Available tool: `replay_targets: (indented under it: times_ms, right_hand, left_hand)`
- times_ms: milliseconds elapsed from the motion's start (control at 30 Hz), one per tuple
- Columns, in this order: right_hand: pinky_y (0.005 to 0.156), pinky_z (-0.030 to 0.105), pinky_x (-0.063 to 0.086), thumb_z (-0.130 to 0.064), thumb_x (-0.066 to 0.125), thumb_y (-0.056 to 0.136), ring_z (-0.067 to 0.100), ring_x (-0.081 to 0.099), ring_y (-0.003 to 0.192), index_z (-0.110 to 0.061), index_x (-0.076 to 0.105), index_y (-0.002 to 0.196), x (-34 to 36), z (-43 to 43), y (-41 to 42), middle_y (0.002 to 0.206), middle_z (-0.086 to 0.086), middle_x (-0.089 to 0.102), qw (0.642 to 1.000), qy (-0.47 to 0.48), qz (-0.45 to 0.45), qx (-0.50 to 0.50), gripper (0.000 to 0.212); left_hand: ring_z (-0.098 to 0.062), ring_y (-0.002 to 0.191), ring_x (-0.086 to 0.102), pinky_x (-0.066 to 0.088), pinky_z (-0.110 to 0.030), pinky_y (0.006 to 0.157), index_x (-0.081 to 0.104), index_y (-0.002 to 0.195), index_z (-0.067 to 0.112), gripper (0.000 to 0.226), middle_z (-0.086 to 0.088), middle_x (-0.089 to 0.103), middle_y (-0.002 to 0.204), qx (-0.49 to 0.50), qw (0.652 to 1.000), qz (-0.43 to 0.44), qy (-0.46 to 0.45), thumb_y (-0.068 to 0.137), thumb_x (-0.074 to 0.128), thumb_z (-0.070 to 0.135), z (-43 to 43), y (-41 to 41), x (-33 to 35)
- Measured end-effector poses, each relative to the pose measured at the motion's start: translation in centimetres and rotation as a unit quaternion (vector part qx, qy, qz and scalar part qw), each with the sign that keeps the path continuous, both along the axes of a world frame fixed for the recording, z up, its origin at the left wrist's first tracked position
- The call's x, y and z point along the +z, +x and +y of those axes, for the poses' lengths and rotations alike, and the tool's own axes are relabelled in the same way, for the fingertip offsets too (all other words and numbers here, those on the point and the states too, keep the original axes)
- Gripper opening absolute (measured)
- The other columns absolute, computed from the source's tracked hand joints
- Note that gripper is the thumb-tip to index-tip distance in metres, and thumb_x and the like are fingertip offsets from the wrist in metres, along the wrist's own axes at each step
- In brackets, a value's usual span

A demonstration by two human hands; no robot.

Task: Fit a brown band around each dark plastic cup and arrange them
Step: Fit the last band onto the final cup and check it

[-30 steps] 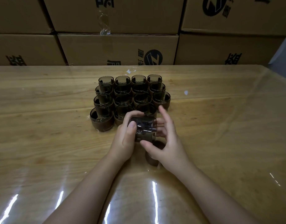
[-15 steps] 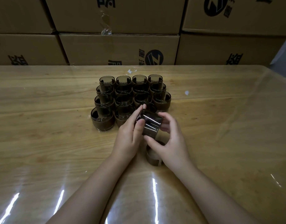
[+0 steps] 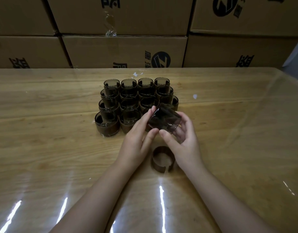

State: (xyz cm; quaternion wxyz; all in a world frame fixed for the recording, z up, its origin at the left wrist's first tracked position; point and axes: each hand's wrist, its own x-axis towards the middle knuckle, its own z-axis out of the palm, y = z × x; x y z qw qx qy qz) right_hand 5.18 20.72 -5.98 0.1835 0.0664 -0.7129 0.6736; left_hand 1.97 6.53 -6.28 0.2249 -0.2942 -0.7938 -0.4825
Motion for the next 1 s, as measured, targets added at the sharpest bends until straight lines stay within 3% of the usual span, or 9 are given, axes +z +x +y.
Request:
replay_targets:
  times_ms: [200,367,500,633,800,900,1000]
  right_hand:
    - [0.096,0.031,0.049,-0.048,0.072,0.068,0.006,0.062,0.110,-0.059,0.044,0.117,-0.1,-0.3,0.6,0.120,-0.013,0.062,0.994,0.092,-0.029,0.057,0.058]
    - [0.089,0.023,0.048,-0.056,0.066,0.064,0.006,0.060,0.101,-0.056,0.040,0.116,-0.1,-0.3,0.2,0.116,-0.011,0.061,0.988,0.149,-0.029,0.010,0.058]
    - [0.079,0.009,0.043,-0.049,0.069,0.067,0.005,0.058,0.099,-0.042,0.040,0.120,-0.8,-0.4,-0.1,0.117,-0.009,0.056,0.983,0.175,-0.006,-0.054,0.061]
    - [0.076,0.007,0.043,-0.060,0.063,0.068,-0.002,0.059,0.098,-0.050,0.038,0.116,-0.6,-0.1,-0.3,0.112,-0.024,0.056,0.990,0.119,-0.010,-0.080,0.055]
    - [0.077,0.011,0.048,-0.056,0.051,0.083,-0.003,0.064,0.095,-0.036,0.047,0.120,0.2,0.1,-0.2,0.102,-0.026,0.066,0.999,0.033,0.000,-0.020,0.042]
    - [0.077,0.010,0.048,-0.052,0.040,0.089,-0.004,0.063,0.097,-0.032,0.054,0.116,0.7,0.0,0.0,0.103,-0.025,0.067,0.999,0.022,-0.008,0.023,0.036]
    - [0.068,0.012,0.049,-0.061,0.032,0.085,-0.002,0.064,0.083,-0.030,0.060,0.107,0.8,0.2,0.2,0.091,-0.018,0.071,0.998,0.014,-0.046,0.042,0.048]
  left_hand:
    - [-0.010,0.137,0.041,0.031,-0.028,0.114,0.042,0.143,0.006,0.064,-0.002,0.048,0.146,-0.020,0.991,-0.112,0.064,0.092,0.040,0.044,-0.6,0.1,-0.1]
    - [-0.006,0.138,0.039,0.031,-0.029,0.115,0.039,0.144,0.015,0.061,0.003,0.045,0.147,-0.010,0.990,-0.131,0.061,0.093,0.036,0.047,-0.6,0.2,0.0]
    - [-0.005,0.135,0.041,0.034,-0.023,0.111,0.032,0.137,0.039,0.043,0.016,0.042,0.144,-0.004,0.994,-0.109,0.023,0.094,0.035,0.044,-0.1,0.3,0.1]
    - [0.007,0.129,0.038,0.028,-0.006,0.105,0.028,0.138,0.036,0.045,0.024,0.038,0.137,-0.003,0.996,-0.085,0.000,0.094,0.039,0.040,0.1,0.1,-0.2]
    - [-0.002,0.136,0.037,0.027,-0.012,0.110,0.034,0.144,0.020,0.054,0.002,0.043,0.146,-0.033,0.996,-0.083,-0.003,0.094,0.045,0.038,0.3,0.1,-0.1]
    - [0.007,0.132,0.039,0.030,-0.013,0.108,0.030,0.144,0.025,0.064,0.017,0.044,0.141,-0.045,0.992,-0.116,0.027,0.088,0.051,0.045,0.3,0.4,0.1]
    - [-0.004,0.121,0.055,0.043,-0.027,0.104,0.036,0.144,0.022,0.080,0.021,0.057,0.128,-0.077,0.976,-0.185,0.087,0.075,0.065,0.050,0.5,0.9,0.3]
